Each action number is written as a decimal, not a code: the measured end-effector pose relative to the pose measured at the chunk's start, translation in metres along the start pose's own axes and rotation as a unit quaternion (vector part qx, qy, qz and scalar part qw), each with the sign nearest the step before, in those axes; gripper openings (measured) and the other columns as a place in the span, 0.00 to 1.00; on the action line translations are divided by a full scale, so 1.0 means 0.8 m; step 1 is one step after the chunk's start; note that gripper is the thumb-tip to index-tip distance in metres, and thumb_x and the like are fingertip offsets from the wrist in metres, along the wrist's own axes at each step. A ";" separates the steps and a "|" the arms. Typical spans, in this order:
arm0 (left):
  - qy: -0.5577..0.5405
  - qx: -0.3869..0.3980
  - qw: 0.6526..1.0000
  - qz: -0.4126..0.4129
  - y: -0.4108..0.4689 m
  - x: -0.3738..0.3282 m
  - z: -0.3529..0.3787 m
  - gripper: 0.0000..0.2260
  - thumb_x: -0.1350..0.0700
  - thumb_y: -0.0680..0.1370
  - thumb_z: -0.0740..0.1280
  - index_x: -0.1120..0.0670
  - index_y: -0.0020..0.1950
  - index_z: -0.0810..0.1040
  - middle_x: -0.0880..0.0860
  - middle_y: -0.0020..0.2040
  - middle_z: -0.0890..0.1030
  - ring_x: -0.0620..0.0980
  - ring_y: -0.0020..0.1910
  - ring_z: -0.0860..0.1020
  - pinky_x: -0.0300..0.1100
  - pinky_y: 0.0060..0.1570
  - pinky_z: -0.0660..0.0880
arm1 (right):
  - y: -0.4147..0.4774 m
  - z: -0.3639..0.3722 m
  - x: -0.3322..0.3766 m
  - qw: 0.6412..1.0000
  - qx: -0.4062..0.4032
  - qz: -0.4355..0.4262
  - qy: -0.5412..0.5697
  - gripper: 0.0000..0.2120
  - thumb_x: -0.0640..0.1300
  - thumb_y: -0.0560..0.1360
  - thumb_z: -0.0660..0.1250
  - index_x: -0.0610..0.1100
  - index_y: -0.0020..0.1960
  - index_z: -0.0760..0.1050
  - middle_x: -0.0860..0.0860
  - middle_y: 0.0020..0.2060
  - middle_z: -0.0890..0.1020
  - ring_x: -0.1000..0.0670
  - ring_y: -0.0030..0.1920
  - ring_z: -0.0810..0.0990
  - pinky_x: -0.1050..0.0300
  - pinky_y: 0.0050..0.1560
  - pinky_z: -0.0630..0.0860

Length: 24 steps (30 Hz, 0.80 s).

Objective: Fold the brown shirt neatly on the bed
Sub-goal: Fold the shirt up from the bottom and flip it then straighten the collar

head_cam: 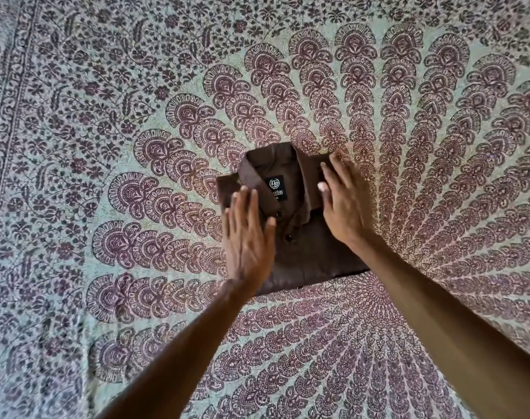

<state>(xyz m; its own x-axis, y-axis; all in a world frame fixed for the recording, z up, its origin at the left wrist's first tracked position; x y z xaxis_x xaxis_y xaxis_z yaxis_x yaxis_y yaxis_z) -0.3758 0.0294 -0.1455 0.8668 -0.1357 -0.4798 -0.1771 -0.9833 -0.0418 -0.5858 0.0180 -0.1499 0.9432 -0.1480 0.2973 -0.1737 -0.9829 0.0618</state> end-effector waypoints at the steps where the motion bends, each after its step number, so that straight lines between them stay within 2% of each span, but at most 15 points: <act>1: 0.011 0.019 1.000 0.013 -0.009 0.001 0.013 0.26 0.46 0.82 0.55 0.55 0.77 0.57 0.55 0.78 0.57 0.52 0.78 0.54 0.50 0.76 0.51 | -0.001 0.014 -0.003 0.998 0.045 -0.025 -0.027 0.24 0.53 0.82 0.49 0.47 0.75 0.63 0.49 0.76 0.62 0.43 0.75 0.60 0.45 0.72 0.60; 4: 0.014 0.034 0.999 -0.010 -0.010 0.019 0.028 0.27 0.45 0.82 0.53 0.56 0.78 0.56 0.55 0.78 0.57 0.52 0.78 0.54 0.53 0.75 0.54 | 0.011 0.036 -0.014 0.991 0.114 -0.033 -0.053 0.26 0.57 0.82 0.43 0.51 0.79 0.53 0.50 0.79 0.54 0.41 0.78 0.52 0.37 0.74 0.54; 7: -0.023 -0.013 0.999 -0.025 0.011 0.015 0.002 0.24 0.49 0.81 0.60 0.52 0.75 0.61 0.54 0.73 0.65 0.52 0.70 0.65 0.53 0.69 0.64 | 0.020 0.022 -0.011 0.996 0.084 -0.017 -0.036 0.23 0.51 0.83 0.51 0.49 0.77 0.58 0.49 0.77 0.59 0.41 0.78 0.53 0.36 0.74 0.54; 8: -0.022 -0.019 1.000 0.002 0.021 0.008 -0.007 0.24 0.50 0.80 0.62 0.50 0.75 0.63 0.53 0.71 0.66 0.52 0.68 0.66 0.51 0.67 0.65 | 0.021 0.007 -0.006 0.999 0.048 -0.009 -0.019 0.22 0.47 0.82 0.55 0.46 0.75 0.63 0.48 0.76 0.63 0.41 0.77 0.56 0.37 0.73 0.56; 10: 0.023 0.013 0.992 0.122 0.044 -0.010 -0.015 0.24 0.49 0.78 0.65 0.48 0.73 0.66 0.53 0.71 0.66 0.53 0.68 0.66 0.51 0.66 0.63 | 0.017 -0.029 0.005 0.999 -0.032 -0.012 0.021 0.20 0.37 0.77 0.61 0.44 0.68 0.71 0.48 0.69 0.72 0.42 0.72 0.65 0.42 0.70 0.63; 12: 0.066 0.077 0.967 0.234 0.061 -0.021 -0.012 0.21 0.45 0.77 0.64 0.46 0.70 0.71 0.51 0.72 0.68 0.55 0.71 0.63 0.53 0.67 0.59 | 0.007 -0.054 0.018 0.994 -0.062 -0.071 0.049 0.22 0.30 0.71 0.63 0.45 0.62 0.76 0.48 0.63 0.76 0.42 0.64 0.71 0.46 0.64 0.68; 14: 0.099 0.127 0.941 0.297 0.072 -0.028 -0.009 0.16 0.47 0.76 0.65 0.45 0.64 0.76 0.49 0.69 0.71 0.56 0.70 0.64 0.54 0.67 0.57 | -0.003 -0.060 0.031 0.987 -0.026 -0.153 0.040 0.24 0.28 0.67 0.66 0.46 0.59 0.79 0.47 0.59 0.76 0.43 0.58 0.72 0.49 0.58 0.70; 17: 0.164 0.142 0.903 0.370 0.081 -0.043 -0.010 0.14 0.55 0.70 0.71 0.46 0.56 0.80 0.51 0.60 0.77 0.57 0.63 0.70 0.56 0.63 0.63 | -0.010 -0.045 0.046 0.971 0.071 -0.227 0.021 0.15 0.38 0.70 0.71 0.50 0.55 0.81 0.49 0.55 0.75 0.45 0.53 0.71 0.49 0.54 0.71; 19: 0.161 0.137 0.905 0.369 0.088 -0.046 -0.010 0.11 0.53 0.69 0.71 0.48 0.52 0.80 0.51 0.54 0.78 0.57 0.59 0.72 0.57 0.60 0.65 | -0.005 -0.035 0.056 0.965 0.103 -0.242 0.007 0.08 0.45 0.70 0.73 0.52 0.49 0.82 0.51 0.51 0.74 0.46 0.52 0.70 0.47 0.52 0.71; 21: 0.102 0.139 0.941 0.292 0.096 -0.041 -0.008 0.09 0.50 0.70 0.69 0.49 0.49 0.81 0.49 0.50 0.78 0.56 0.57 0.71 0.52 0.59 0.63 | 0.005 -0.029 0.065 0.964 0.109 -0.242 0.007 0.05 0.49 0.71 0.73 0.53 0.46 0.82 0.51 0.49 0.74 0.46 0.51 0.70 0.47 0.50 0.71; 24: 0.015 0.114 0.981 0.156 0.106 -0.024 -0.006 0.07 0.48 0.70 0.72 0.47 0.47 0.82 0.47 0.49 0.79 0.55 0.59 0.69 0.42 0.57 0.58 | 0.018 -0.017 0.077 0.968 0.115 -0.225 0.004 0.12 0.58 0.71 0.71 0.51 0.47 0.81 0.50 0.47 0.74 0.46 0.51 0.70 0.49 0.49 0.69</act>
<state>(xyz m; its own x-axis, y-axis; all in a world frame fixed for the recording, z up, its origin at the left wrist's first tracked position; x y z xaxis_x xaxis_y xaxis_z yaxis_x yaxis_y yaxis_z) -0.4048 -0.0517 -0.1355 0.7660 -0.4331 -0.4750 -0.5328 -0.8412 -0.0923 -0.5340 -0.0037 -0.1177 0.9062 0.3008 0.2971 0.3228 -0.9461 -0.0268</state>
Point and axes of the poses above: each hand's wrist, its own y-axis towards the middle knuckle, its own z-axis out of the palm, x = y × z, the point moved 7 cm from there along y, towards the middle knuckle
